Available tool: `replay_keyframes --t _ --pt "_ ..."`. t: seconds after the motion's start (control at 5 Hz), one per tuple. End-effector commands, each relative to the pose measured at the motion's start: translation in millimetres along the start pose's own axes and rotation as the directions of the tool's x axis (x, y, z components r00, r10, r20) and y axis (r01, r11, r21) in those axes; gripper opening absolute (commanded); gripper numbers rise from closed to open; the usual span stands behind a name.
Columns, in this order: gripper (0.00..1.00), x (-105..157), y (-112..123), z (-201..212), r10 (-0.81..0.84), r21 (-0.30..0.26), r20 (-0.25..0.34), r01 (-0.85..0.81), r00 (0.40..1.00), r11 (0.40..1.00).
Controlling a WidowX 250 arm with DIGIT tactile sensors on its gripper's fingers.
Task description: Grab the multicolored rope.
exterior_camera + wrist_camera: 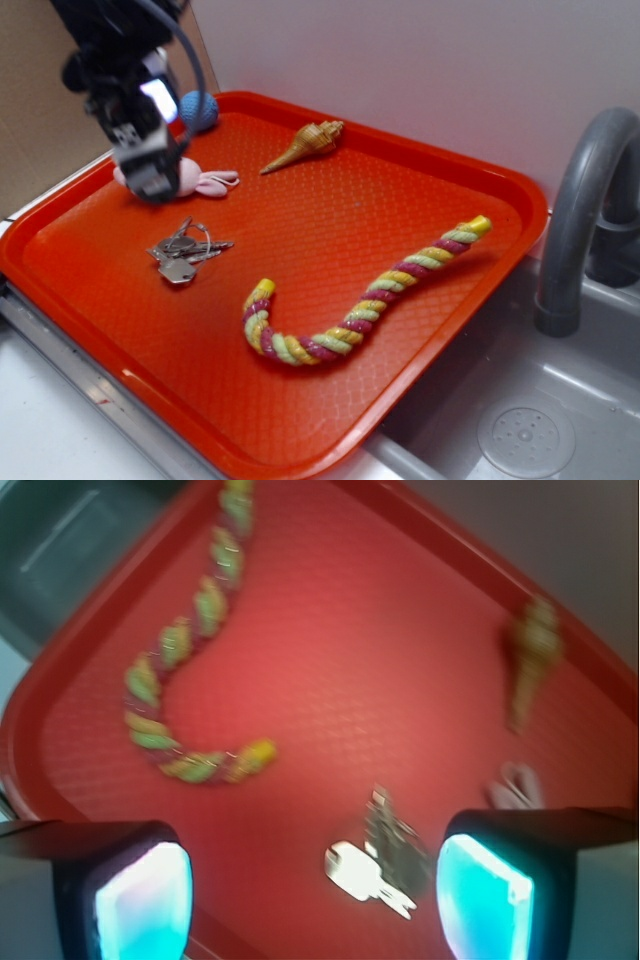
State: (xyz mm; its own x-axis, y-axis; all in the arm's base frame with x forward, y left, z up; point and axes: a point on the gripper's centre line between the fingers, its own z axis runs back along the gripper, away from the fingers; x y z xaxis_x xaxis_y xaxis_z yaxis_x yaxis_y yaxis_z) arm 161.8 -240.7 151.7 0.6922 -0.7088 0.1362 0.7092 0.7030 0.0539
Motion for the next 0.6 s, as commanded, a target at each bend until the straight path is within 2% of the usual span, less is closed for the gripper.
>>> replay_keyframes --t 0.0,0.2,0.4 --pt "1.0 24 -51 -29 -0.15 0.036 -0.043 0.151 0.988 0.988" --pt "1.0 29 -59 -54 -0.175 0.031 -0.099 0.179 0.98 0.983" --pt "1.0 31 -70 -76 -0.214 0.0 -0.135 0.216 0.967 0.976"
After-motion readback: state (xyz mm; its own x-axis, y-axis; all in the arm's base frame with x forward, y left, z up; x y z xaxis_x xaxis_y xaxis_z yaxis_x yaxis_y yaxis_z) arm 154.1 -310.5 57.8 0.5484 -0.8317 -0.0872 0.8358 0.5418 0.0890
